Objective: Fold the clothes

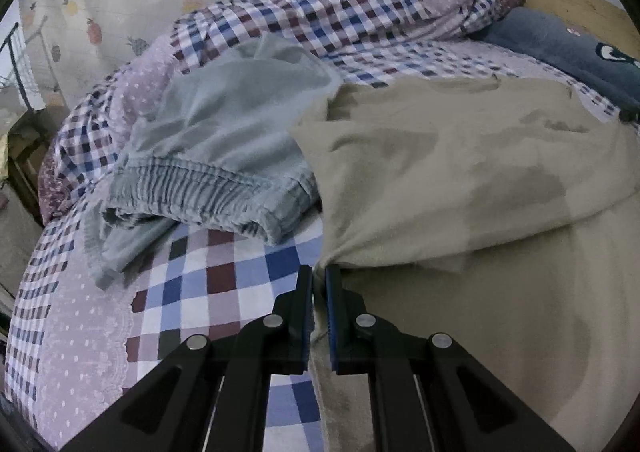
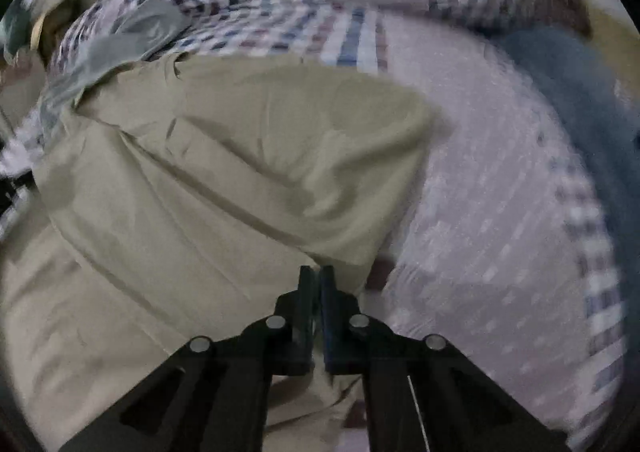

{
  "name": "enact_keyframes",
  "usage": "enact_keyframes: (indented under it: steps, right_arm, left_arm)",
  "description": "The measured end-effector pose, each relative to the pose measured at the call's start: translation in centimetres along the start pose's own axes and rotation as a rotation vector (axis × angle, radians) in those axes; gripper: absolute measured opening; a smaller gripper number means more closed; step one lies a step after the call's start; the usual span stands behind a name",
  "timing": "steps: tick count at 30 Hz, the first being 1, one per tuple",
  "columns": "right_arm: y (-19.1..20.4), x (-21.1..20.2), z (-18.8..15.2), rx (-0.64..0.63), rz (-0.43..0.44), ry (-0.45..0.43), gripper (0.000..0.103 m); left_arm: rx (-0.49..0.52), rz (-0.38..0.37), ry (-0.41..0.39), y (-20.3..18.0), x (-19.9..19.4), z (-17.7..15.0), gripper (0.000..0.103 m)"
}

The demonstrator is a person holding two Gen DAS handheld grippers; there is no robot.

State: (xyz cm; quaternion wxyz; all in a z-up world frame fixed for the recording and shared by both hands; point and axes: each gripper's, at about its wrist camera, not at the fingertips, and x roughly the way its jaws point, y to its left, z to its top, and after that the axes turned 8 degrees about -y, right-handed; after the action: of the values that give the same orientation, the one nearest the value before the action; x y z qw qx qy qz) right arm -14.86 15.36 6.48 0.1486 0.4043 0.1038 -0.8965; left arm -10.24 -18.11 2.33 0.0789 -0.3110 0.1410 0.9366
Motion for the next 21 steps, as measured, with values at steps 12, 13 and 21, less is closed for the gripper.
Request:
enact_keyframes:
  steps: [12, 13, 21]
  right_arm:
    - [-2.2, 3.5, 2.0, 0.034, -0.149, 0.101, 0.003]
    - [-2.6, 3.4, 2.2, 0.048, -0.22, 0.104, 0.007]
    - [5.6, -0.6, 8.2, -0.021, 0.038, -0.096, 0.036]
  left_arm:
    - [-0.053, -0.014, -0.013, 0.2, -0.5, -0.2, 0.005]
    - [-0.068, -0.02, -0.021, 0.3, -0.7, -0.3, 0.005]
    - [-0.148, -0.079, -0.039, 1.1, -0.5, -1.0, 0.005]
